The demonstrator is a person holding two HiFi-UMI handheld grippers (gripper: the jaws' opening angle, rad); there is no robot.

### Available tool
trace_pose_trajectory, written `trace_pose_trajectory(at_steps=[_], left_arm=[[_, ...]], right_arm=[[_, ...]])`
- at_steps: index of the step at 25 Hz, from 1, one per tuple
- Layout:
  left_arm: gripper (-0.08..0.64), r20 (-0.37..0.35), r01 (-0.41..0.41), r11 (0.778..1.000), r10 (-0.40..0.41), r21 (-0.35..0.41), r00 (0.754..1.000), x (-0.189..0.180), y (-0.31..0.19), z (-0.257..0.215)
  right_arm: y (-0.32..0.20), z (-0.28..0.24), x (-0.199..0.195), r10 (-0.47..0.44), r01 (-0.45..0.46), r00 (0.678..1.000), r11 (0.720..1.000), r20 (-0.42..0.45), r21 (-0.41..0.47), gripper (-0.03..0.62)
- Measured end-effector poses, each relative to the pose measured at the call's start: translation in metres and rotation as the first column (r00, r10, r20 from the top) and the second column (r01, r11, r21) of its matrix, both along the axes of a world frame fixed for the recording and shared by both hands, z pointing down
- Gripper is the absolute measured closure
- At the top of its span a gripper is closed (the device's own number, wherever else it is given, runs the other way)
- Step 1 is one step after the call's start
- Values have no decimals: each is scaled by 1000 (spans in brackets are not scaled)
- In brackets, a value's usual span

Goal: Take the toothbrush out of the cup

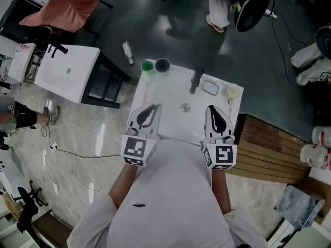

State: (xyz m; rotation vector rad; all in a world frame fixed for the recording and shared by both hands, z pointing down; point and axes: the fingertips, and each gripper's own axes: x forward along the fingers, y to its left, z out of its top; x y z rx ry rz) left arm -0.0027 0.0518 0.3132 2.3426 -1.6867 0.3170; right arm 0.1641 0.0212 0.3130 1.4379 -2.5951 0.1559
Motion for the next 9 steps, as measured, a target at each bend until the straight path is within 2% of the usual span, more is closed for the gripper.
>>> trace_pose_trajectory(at_steps=[9], left_arm=[[543,4,3,1000,-3,3,1000,1,-2,-2]], right_arm=[[-5,-1,0,-10,10,1000,1000,-1,2,588]])
